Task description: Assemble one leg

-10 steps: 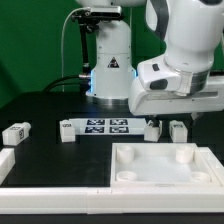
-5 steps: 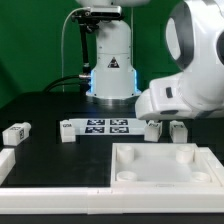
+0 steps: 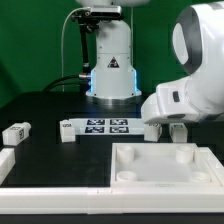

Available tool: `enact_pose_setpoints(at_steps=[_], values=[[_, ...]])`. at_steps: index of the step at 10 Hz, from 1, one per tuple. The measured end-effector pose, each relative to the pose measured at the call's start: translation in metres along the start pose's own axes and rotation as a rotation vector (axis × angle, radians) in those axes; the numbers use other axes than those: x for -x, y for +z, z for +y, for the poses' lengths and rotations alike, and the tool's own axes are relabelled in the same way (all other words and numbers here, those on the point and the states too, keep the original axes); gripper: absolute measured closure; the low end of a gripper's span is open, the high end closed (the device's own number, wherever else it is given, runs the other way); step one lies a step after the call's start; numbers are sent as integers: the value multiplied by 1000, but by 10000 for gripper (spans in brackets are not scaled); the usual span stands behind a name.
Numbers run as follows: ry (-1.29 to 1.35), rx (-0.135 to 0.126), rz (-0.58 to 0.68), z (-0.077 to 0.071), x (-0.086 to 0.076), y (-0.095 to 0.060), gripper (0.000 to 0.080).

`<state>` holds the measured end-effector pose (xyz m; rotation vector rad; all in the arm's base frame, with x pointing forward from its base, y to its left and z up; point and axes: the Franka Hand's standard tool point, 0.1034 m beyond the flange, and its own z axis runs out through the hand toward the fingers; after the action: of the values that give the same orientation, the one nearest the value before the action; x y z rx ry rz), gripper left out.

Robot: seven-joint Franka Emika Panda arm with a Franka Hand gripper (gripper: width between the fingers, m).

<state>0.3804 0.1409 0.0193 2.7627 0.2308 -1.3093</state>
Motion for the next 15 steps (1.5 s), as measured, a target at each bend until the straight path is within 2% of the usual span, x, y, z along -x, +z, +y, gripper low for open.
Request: enact_pose_setpoints(at_steps=[2,7,8,9,10,11,15], values=[[2,-3,18,1,-7,6,150],[5,-2,12,2,-6,11,150],[6,-2,10,2,-6,11,239],[6,-2,10,2,-6,11,375],[6,-2,10,3,-6,11,375],[6,-2,10,3,-6,11,512],[6,-2,10,3,-6,11,511]])
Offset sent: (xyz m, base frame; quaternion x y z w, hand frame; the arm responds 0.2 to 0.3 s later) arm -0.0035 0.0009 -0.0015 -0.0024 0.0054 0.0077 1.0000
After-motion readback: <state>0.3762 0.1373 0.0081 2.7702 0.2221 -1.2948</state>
